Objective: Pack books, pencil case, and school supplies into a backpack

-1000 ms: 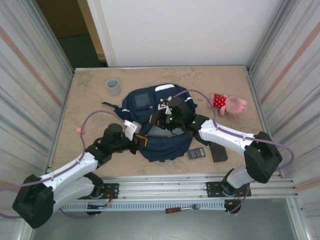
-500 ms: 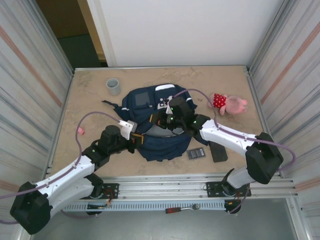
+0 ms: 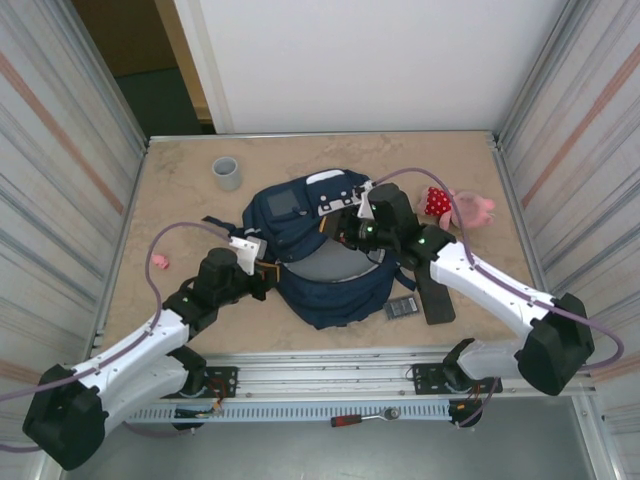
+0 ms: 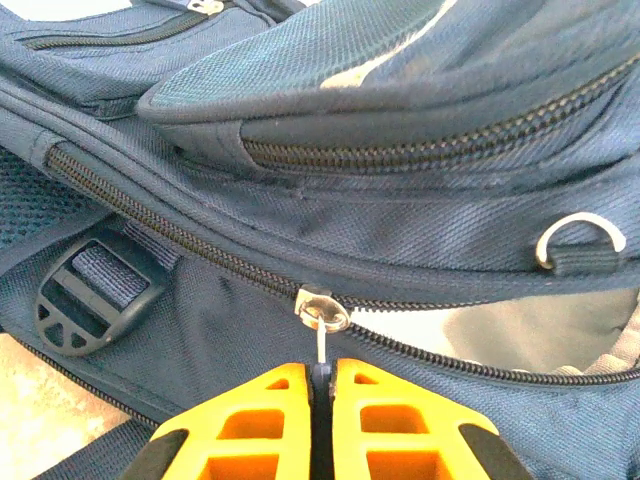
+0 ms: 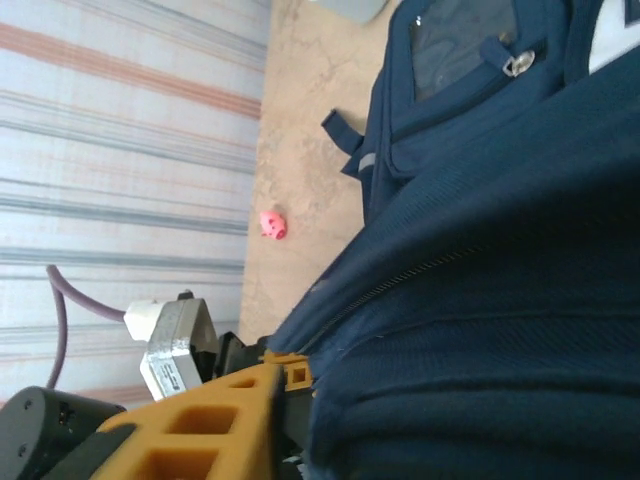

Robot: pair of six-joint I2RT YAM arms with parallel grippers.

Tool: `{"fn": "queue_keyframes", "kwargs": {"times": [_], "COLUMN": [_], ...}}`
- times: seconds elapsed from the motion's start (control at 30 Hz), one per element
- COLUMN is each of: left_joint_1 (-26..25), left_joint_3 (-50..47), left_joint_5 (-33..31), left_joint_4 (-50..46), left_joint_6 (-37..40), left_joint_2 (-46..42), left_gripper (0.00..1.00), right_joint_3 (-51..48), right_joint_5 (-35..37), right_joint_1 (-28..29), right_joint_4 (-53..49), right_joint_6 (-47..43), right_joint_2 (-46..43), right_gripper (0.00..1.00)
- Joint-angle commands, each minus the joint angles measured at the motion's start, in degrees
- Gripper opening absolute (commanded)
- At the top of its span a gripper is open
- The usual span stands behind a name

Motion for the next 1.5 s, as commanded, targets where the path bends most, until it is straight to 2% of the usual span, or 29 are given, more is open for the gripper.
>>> {"fn": "queue_keyframes", "kwargs": {"times": [0.0,0.07,0.23,0.27,0.33,0.4,0.5,0.63,0.8,0.97,1.13,1.23,1.27,1.3,1.47], "left_joint_1": [0.75,0.70,0.72,0.71,0.72,0.72,2.17,8.20,14.30,17.42,18.16,18.16,18.16,18.16,18.17], "left_joint_3": [1.65,1.89,1.80,1.84,1.98,2.43,3.42,3.70,5.75,9.93,13.46,14.93,15.37,15.62,13.30], "left_joint_5": [3.38,4.17,4.77,4.81,3.20,-1.22,-8.00,-8.73,-8.52,-8.04,-7.30,-6.25,-5.41,-4.70,-7.32], "left_joint_4": [0.75,1.20,1.54,1.34,-0.03,-2.73,-7.47,-8.64,-6.65,-5.01,-4.87,-6.77,-8.05,-9.66,-17.58], "left_joint_6": [0.60,0.70,0.85,0.88,0.79,0.06,-0.81,-3.47,-2.52,-0.63,-0.31,-1.42,-2.04,-2.89,-10.64], "left_joint_2": [0.92,1.09,0.84,0.73,0.45,0.36,1.49,4.71,10.20,17.28,20.44,19.39,18.30,16.89,4.21], "left_gripper": [0.00,0.00,0.00,0.00,0.00,0.00,0.00,0.00,0.00,0.00,0.10,0.29,0.38,0.42,0.52], "right_joint_3": [-4.18,-6.04,-6.26,-6.18,-5.57,-4.63,-2.55,1.37,5.51,5.91,4.74,2.94,2.46,2.10,0.99], "right_joint_5": [4.61,7.32,9.92,9.68,8.94,8.33,6.46,2.70,1.92,2.34,5.41,8.81,10.05,11.32,14.38], "right_joint_1": [0.73,2.60,5.92,6.04,5.94,5.63,4.73,3.31,3.44,4.19,5.11,5.48,5.58,5.72,6.21], "right_joint_4": [5.89,7.52,8.74,9.25,9.63,9.39,8.10,6.32,4.16,4.93,6.13,8.04,8.43,8.57,9.09], "right_joint_6": [3.55,5.15,6.21,6.31,6.08,5.04,3.06,1.13,-0.71,-0.41,0.39,1.89,2.16,2.35,2.61], "right_joint_2": [-1.31,-0.39,4.45,5.28,6.37,6.39,4.91,2.49,0.29,-0.49,-0.14,0.14,0.22,0.37,0.92], "right_gripper": [0.41,0.48,0.50,0.47,0.29,0.13,0.00,0.00,0.00,0.00,0.00,0.00,0.00,0.00,0.00]}}
